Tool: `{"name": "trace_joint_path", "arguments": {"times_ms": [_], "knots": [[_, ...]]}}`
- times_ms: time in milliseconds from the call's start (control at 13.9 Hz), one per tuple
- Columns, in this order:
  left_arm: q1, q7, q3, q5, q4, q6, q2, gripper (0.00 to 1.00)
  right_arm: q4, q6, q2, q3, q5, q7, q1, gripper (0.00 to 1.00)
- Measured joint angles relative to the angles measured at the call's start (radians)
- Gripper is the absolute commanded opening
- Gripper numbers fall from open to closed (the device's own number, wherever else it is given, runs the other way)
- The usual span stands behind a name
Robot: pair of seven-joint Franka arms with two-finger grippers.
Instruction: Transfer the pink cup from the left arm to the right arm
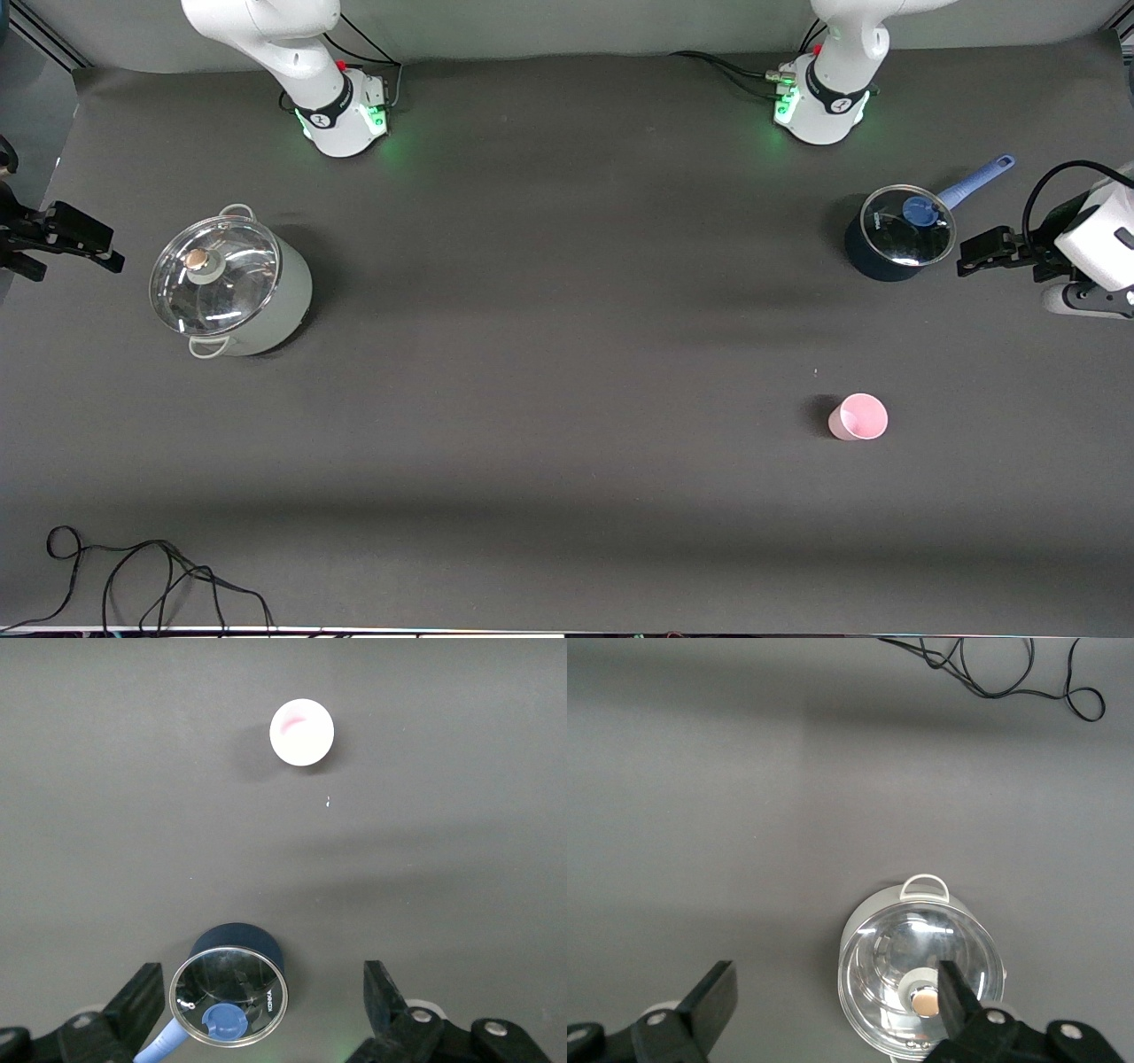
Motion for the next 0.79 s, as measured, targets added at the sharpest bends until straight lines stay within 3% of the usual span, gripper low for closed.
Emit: {"name": "trace_joint_path", "arguments": {"times_ms": [789], "knots": [[0.001, 0.056, 0.002, 0.000, -0.006, 0.000, 0.000, 1.00, 0.000, -0.005, 0.002, 0.000, 0.000, 0.000, 0.000, 1.00]]}}
